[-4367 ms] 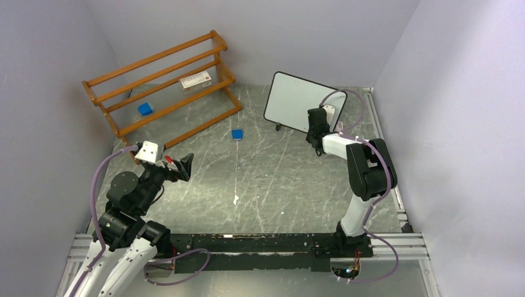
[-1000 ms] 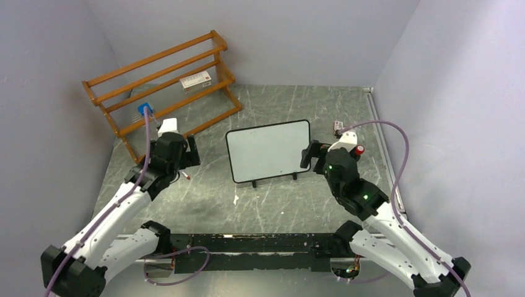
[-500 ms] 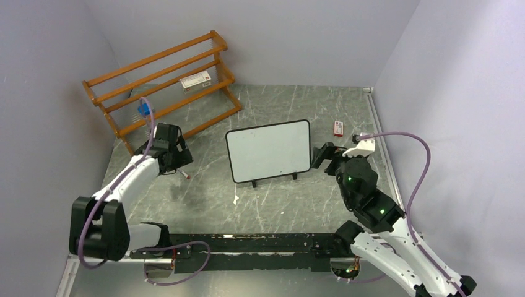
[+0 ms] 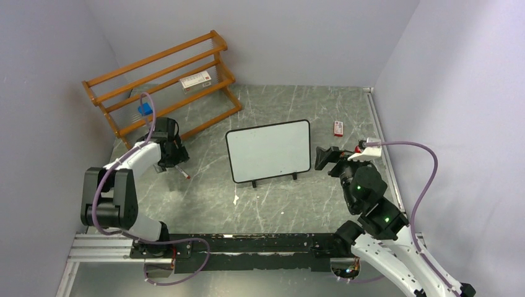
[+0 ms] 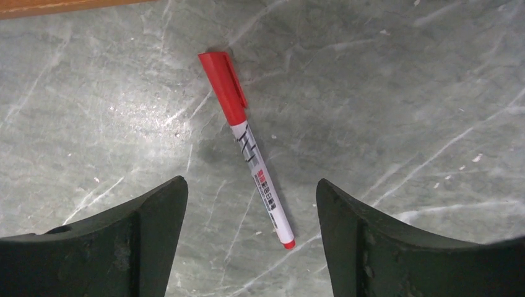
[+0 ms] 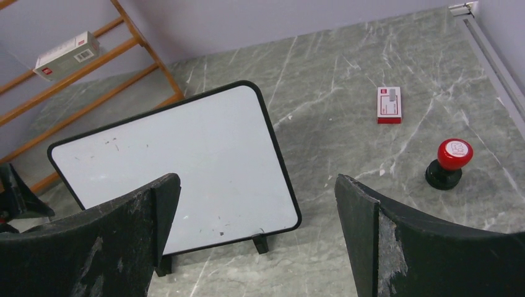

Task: Write a sentence on the whiteboard
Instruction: Pick up the whiteboard marker at the center of the board.

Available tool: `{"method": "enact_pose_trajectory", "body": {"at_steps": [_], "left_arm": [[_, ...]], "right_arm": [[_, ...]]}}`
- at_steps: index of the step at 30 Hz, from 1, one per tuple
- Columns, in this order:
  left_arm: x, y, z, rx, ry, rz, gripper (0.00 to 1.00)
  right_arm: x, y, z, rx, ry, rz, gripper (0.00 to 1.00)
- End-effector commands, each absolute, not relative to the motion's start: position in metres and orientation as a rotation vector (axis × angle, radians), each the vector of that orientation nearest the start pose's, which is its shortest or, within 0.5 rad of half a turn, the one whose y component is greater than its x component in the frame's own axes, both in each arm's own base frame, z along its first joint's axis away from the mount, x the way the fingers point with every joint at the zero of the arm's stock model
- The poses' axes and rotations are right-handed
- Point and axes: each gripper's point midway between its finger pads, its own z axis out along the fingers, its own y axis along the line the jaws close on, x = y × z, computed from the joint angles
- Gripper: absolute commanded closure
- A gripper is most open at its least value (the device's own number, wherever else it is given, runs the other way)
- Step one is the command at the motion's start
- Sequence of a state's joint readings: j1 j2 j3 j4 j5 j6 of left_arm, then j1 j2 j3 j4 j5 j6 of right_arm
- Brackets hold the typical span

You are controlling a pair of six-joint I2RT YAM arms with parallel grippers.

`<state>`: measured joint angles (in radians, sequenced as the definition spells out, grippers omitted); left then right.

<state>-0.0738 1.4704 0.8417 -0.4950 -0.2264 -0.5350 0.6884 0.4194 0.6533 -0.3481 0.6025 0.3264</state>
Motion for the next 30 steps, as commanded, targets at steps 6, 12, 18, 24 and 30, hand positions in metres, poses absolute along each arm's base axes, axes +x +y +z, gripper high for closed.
{"method": "enact_pose_trajectory", "body": {"at_steps": [6, 12, 18, 24, 30], "left_arm": [[0.324, 0.002, 0.027, -0.666, 2.574, 0.114, 0.34], [0.319, 0.003, 0.012, -0.673, 2.609, 0.121, 0.47], [0.310, -0.004, -0.003, -0.673, 2.660, 0.084, 0.64], [0.302, -0.019, -0.004, -0.641, 2.694, -0.031, 0.88], [0.301, -0.037, 0.020, -0.582, 2.651, -0.195, 0.95]], "right_arm": [[0.230, 0.077, 0.272, 0.117, 1.656, 0.264, 0.00], [0.231, 0.079, 0.271, 0.111, 1.662, 0.266, 0.00], [0.231, 0.080, 0.269, 0.115, 1.671, 0.270, 0.00], [0.231, 0.081, 0.267, 0.116, 1.703, 0.268, 0.00], [0.229, 0.097, 0.265, 0.025, 1.740, 0.313, 0.00]]}}
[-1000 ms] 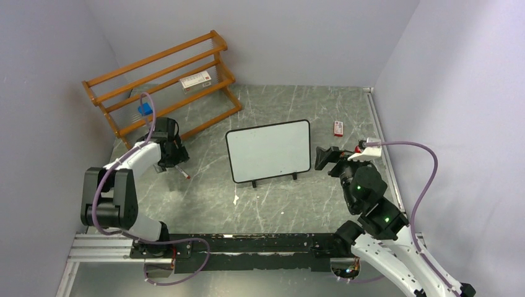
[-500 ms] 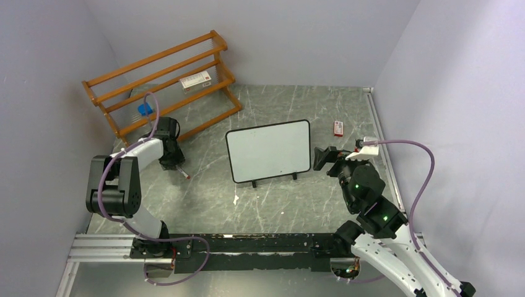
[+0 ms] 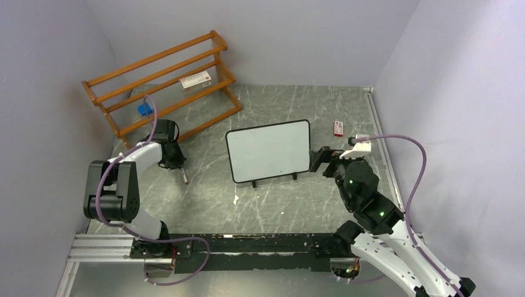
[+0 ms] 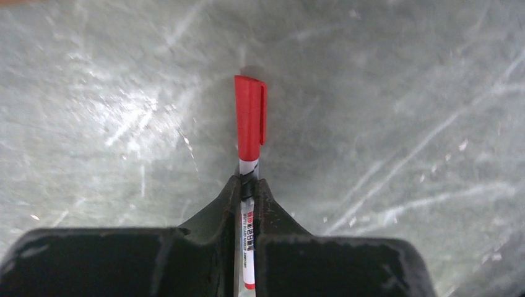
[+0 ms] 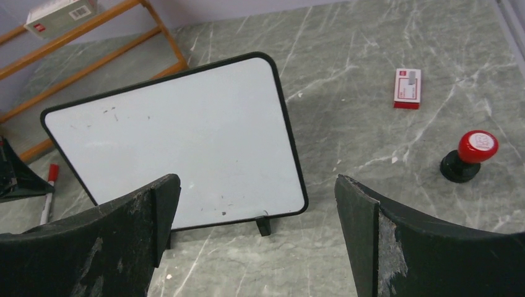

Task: Write a sentence on the whiteboard
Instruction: Pick up the whiteboard marker at the center of the board.

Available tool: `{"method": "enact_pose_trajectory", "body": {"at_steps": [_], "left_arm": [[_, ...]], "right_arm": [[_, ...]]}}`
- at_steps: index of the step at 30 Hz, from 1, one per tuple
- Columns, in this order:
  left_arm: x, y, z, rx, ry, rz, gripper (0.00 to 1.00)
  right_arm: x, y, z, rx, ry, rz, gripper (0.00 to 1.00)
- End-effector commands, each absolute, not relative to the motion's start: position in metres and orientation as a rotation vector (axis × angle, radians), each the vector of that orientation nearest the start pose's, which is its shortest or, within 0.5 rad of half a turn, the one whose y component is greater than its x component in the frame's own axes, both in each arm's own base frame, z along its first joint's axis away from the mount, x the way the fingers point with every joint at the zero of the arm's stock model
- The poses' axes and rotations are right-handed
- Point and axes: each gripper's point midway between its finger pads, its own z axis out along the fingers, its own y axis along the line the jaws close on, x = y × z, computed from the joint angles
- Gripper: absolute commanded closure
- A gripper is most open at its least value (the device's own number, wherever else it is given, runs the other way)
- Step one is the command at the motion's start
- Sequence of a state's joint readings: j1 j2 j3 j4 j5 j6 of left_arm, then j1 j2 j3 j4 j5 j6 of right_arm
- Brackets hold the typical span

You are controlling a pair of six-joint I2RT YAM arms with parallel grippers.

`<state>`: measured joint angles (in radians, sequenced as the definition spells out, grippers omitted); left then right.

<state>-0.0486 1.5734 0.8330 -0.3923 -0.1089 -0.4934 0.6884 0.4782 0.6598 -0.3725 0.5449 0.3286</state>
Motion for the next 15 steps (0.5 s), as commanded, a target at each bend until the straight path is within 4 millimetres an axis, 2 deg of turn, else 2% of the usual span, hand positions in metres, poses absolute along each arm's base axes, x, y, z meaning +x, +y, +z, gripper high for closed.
{"method": "enact_pose_trajectory", "body": {"at_steps": [1, 6, 11, 15], "left_arm": [[0.301, -0.039, 0.025, -0.571, 2.649, -0.217, 0.95], [0.302, -0.043, 0.068, -0.570, 2.545, -0.277, 0.95], [0.294, -0.041, 0.100, -0.622, 2.486, -0.284, 0.95], [0.283, -0.051, 0.125, -0.683, 2.428, -0.385, 0.95]], "right_arm": [[0.229, 0.098, 0.264, 0.025, 1.747, 0.315, 0.00], [0.227, 0.107, 0.262, -0.012, 1.774, 0.352, 0.00], [0.227, 0.114, 0.260, -0.019, 1.802, 0.379, 0.00], [0.221, 0.138, 0.263, -0.147, 1.757, 0.497, 0.00]]}}
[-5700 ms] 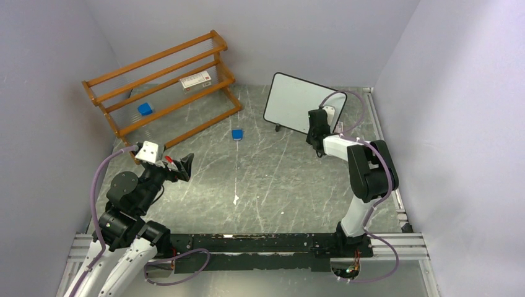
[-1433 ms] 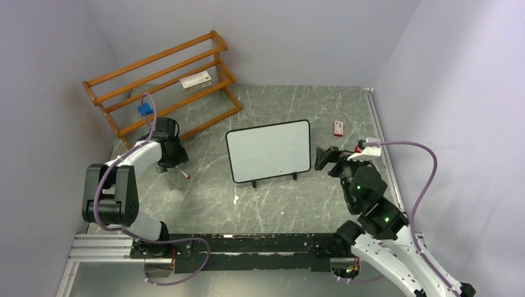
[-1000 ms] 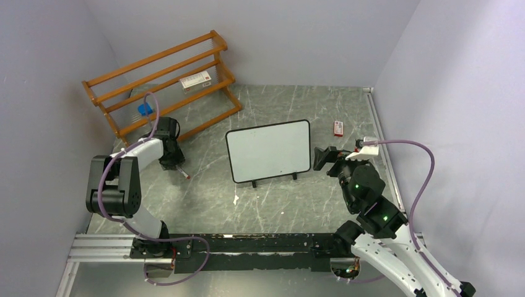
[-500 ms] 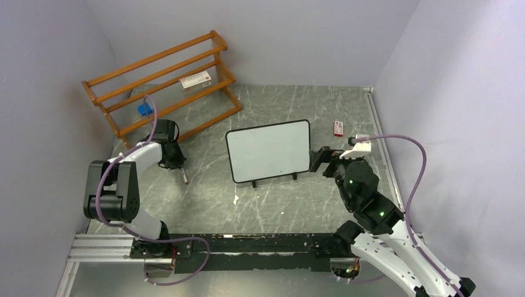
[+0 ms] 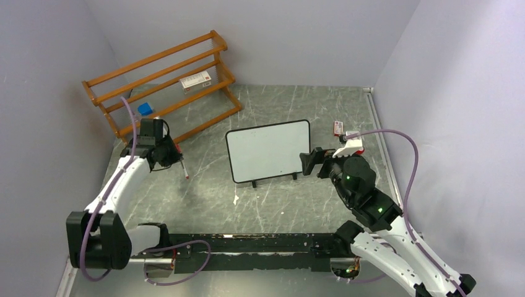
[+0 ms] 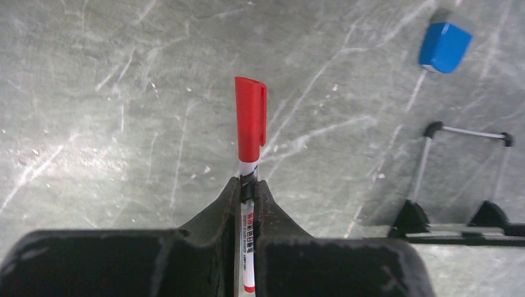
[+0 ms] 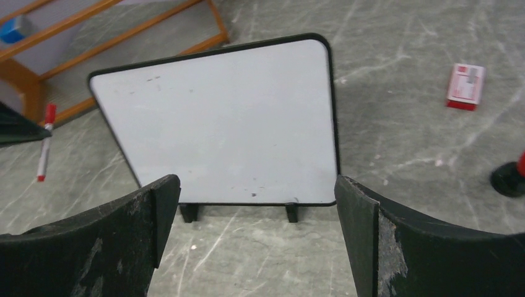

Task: Write a sentence on the whiteboard
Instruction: Pick up the whiteboard marker at the center of the board.

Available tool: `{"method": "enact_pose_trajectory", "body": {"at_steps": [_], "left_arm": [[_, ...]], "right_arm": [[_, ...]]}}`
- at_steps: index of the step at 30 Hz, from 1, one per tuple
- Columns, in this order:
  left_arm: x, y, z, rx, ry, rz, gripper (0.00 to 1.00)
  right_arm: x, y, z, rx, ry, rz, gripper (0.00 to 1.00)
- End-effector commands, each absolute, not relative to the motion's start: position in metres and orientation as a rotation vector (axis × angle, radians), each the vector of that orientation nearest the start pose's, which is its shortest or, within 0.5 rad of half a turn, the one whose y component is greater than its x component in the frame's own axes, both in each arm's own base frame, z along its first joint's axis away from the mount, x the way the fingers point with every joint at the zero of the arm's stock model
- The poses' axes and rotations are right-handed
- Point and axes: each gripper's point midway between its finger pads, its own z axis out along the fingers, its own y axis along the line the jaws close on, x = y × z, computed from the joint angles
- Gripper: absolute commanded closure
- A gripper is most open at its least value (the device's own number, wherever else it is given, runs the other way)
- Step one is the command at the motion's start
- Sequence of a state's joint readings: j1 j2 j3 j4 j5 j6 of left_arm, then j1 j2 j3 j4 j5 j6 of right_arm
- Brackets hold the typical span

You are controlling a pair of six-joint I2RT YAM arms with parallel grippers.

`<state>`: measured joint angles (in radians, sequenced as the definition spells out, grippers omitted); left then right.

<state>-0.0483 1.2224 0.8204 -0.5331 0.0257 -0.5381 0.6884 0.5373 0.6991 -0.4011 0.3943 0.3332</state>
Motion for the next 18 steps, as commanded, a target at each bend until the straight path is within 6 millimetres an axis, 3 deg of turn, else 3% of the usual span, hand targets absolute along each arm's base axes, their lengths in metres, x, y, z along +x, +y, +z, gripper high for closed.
{"method": "enact_pose_trajectory", "body": {"at_steps": [1, 13, 18], "left_arm": [[0.281, -0.054, 0.131, -0.716, 2.410, -0.415, 0.95], [0.259, -0.095, 0.213, -0.832, 2.128, -0.851, 0.95], [0.258, -0.113, 0.230, -0.824, 2.103, -0.974, 0.95]], "right_arm": [[0.221, 0.144, 0.263, -0.175, 1.745, 0.520, 0.00], [0.227, 0.221, 0.256, -0.354, 1.774, 0.798, 0.00], [0.226, 0.247, 0.262, -0.389, 1.751, 0.868, 0.00]]}}
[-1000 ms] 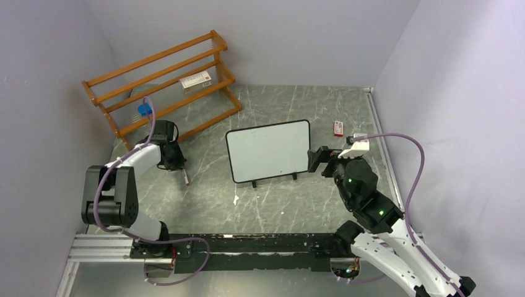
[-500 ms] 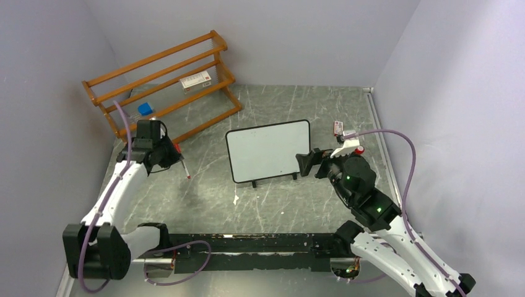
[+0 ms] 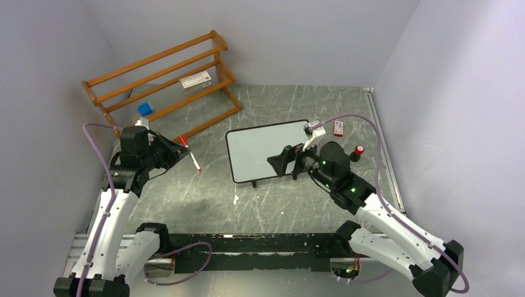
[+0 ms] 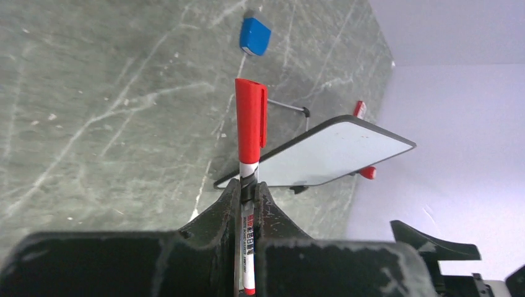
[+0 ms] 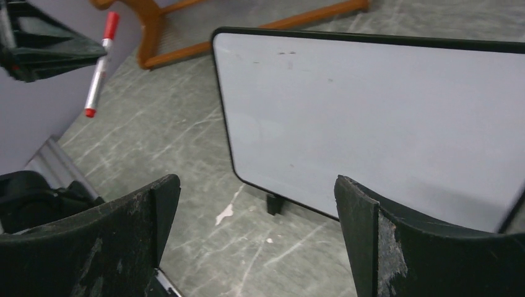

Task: Write a sentence on the whiteboard
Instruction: Pick up the whiteboard marker at the center of the board, then open the pen cap.

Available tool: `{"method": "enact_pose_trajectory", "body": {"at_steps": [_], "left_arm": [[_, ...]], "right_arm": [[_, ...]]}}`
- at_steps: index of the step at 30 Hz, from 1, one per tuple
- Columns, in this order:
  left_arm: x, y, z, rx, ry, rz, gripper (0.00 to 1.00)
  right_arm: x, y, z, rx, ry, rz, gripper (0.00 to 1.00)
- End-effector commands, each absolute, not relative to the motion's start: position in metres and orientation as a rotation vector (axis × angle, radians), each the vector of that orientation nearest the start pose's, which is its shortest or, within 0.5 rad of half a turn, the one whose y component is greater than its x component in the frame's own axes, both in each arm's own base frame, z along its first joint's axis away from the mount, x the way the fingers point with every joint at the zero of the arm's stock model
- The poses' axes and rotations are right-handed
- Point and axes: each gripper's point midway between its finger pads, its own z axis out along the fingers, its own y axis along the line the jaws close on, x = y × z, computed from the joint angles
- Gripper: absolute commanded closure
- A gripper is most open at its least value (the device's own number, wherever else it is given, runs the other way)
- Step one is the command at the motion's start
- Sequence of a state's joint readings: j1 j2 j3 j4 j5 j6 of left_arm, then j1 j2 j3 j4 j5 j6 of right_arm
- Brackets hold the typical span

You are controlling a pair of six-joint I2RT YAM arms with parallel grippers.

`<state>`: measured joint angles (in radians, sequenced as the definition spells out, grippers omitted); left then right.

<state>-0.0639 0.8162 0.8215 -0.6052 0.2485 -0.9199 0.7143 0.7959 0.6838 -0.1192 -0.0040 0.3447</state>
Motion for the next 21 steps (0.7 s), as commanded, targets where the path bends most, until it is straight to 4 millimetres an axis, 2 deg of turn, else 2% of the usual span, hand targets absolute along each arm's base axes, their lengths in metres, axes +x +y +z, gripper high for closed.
{"method": "enact_pose_trajectory", "body": {"at_steps": [1, 4, 8, 15, 21], "left_arm": [[0.259, -0.116, 0.235, -0.830, 2.089, -0.996, 0.95], [0.261, -0.129, 0.249, -0.854, 2.039, -1.053, 0.95], [0.261, -0.155, 0.262, -0.904, 1.968, -1.132, 0.95], [0.253, -0.213, 0.262, -0.863, 2.030, -1.212, 0.95], [0.246, -0.237, 0.265, -0.904, 1.980, -1.228, 0.95]], "right_arm": [[0.225, 0.252, 0.262, -0.387, 1.755, 0.870, 0.00], [0.226, 0.266, 0.275, -0.348, 1.717, 0.888, 0.00], [0.222, 0.286, 0.289, -0.278, 1.655, 0.938, 0.00], [0.212, 0.316, 0.295, -0.211, 1.625, 0.998, 0.00], [0.201, 0.328, 0.303, -0.162, 1.622, 1.045, 0.00]]}}
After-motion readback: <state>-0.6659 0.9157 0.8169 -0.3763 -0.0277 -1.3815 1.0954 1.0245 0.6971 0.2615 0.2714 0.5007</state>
